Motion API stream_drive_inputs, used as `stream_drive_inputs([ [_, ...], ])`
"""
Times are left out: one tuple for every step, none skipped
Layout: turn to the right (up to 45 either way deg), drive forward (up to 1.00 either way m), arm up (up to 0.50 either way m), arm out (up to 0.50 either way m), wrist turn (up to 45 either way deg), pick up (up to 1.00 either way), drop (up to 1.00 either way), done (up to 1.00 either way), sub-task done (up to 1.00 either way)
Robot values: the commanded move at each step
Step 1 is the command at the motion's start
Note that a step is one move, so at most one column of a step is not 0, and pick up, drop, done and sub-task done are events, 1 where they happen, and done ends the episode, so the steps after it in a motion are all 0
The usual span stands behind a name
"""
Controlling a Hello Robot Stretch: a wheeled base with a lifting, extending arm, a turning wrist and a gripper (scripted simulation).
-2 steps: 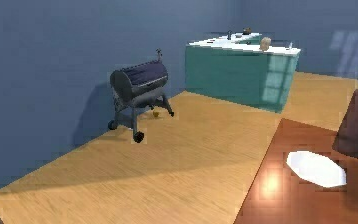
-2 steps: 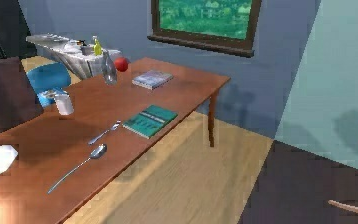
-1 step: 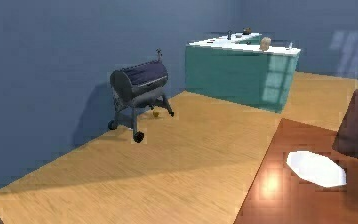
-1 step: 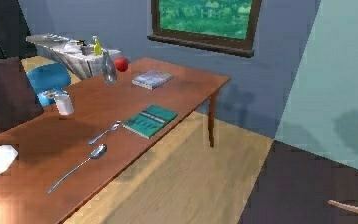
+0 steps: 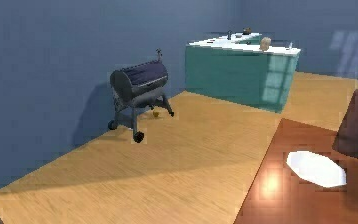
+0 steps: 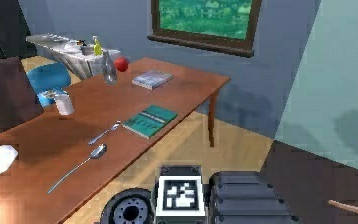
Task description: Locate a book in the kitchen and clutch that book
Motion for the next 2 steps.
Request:
stream_drive_inputs([
  [0.0,0.00,0.00,0.50,0.0,0.00,0.00,0.00,0.00],
  [0.0,0.00,0.00,0.00,45.0,0.00,0.00,0.00,0.00],
])
